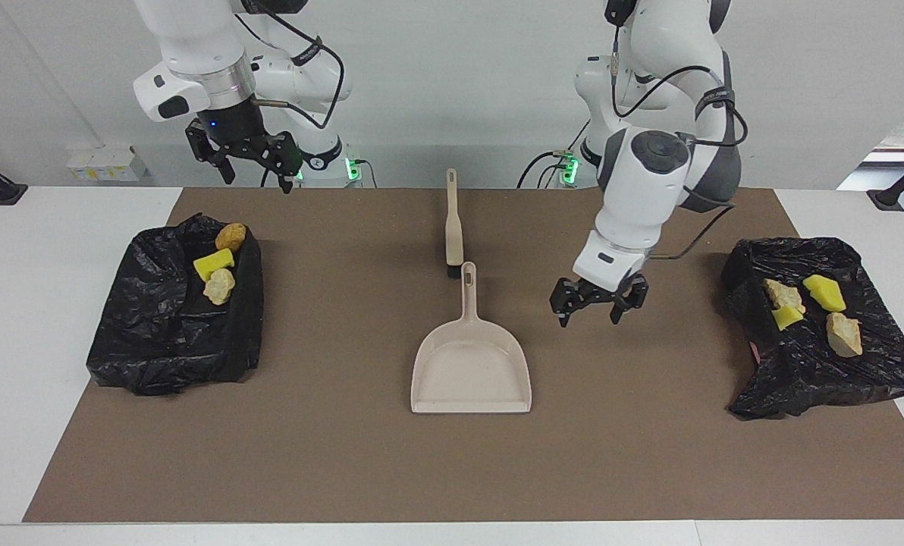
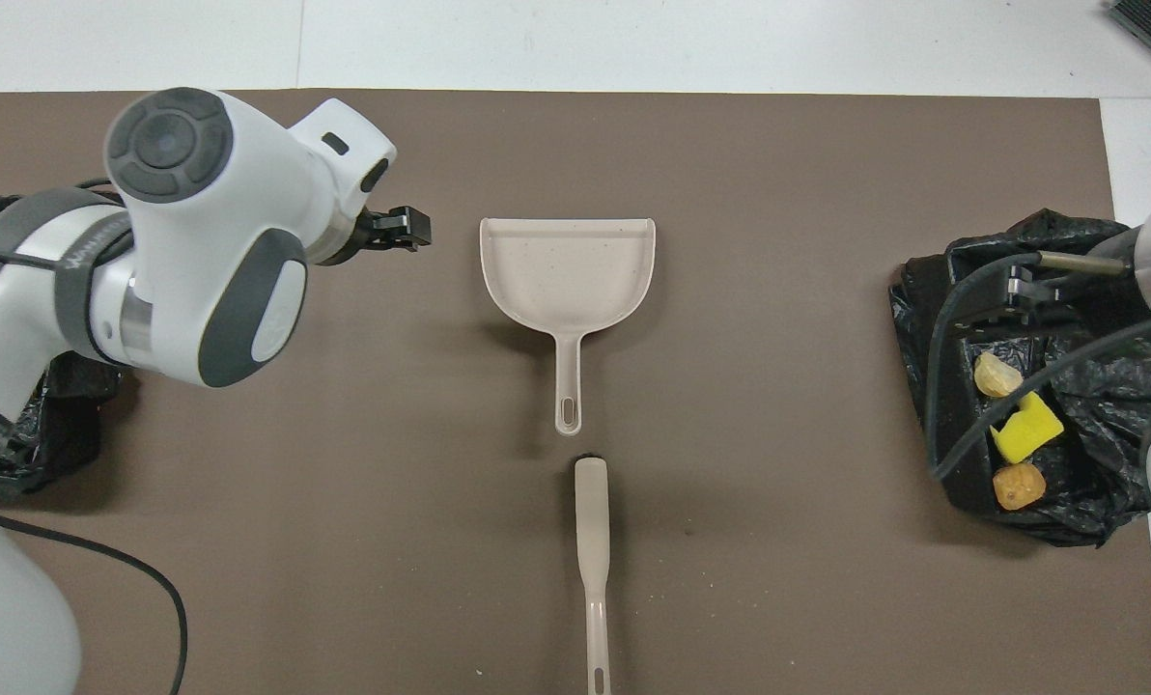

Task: Sweep and dump trash in bin

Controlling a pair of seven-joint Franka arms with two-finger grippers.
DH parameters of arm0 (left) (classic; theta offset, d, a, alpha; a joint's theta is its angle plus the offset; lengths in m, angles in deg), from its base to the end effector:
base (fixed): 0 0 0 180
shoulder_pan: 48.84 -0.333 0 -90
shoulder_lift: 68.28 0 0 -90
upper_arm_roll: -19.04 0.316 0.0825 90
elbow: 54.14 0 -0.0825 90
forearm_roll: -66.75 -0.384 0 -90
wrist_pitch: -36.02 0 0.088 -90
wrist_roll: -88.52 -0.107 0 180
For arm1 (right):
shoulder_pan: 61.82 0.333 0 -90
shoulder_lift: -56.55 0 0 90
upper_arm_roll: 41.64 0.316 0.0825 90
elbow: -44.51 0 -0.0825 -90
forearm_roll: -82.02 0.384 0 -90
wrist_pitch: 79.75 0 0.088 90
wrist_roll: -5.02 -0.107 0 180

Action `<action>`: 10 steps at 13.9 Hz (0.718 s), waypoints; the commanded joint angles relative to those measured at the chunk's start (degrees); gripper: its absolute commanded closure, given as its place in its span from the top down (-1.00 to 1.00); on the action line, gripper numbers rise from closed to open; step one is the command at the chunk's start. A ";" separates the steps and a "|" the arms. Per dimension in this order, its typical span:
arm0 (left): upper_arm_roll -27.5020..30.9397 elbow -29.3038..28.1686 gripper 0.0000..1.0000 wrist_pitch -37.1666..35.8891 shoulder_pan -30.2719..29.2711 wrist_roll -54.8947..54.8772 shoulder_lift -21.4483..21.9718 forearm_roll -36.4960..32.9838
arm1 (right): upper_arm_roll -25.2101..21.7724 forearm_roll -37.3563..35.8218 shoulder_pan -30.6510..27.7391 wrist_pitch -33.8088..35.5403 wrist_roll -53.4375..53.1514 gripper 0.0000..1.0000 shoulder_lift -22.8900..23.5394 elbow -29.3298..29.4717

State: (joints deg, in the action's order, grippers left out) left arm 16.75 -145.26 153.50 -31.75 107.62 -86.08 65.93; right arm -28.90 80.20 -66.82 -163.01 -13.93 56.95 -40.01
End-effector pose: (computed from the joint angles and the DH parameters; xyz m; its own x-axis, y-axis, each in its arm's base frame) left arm 0.6314 -0.2182 0.4696 0.9900 -0.0043 0.1413 -0.0111 -0.9988 0.0475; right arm 0.5403 0.0692 0.6552 0.9801 -0.1979 -0.0174 -0.1971 -0.9796 0.0378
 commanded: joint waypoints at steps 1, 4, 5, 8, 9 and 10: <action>-0.53 0.95 1.00 -5.05 -4.33 -8.70 1.79 0.21 | 0.35 0.67 -0.98 -0.58 1.55 1.00 -1.55 -1.79; -0.62 0.51 1.00 -9.97 -8.37 -15.65 5.39 0.30 | 0.35 0.67 -0.98 -0.58 1.46 1.00 -1.55 -1.79; -0.62 0.16 1.00 -11.12 -9.86 -16.63 6.97 0.47 | 0.35 0.67 -0.98 -0.58 1.46 1.00 -1.55 -1.79; -0.62 0.07 1.00 -15.08 -11.98 -16.29 9.35 0.47 | 0.35 0.67 -0.98 -0.58 1.46 1.00 -1.55 -1.88; -0.62 -0.02 1.00 -16.05 -12.33 -16.55 9.97 0.47 | 0.35 0.67 -0.98 -0.49 1.46 1.00 -1.55 -1.88; -0.62 0.07 1.00 -16.84 -12.86 -16.64 10.85 0.47 | 0.35 0.67 -0.98 -0.49 1.46 1.00 -1.55 -1.79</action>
State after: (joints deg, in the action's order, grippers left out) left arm 16.76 -144.22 138.43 -43.41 91.79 -77.33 66.02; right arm -28.90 80.20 -66.82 -163.01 -13.93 56.94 -40.03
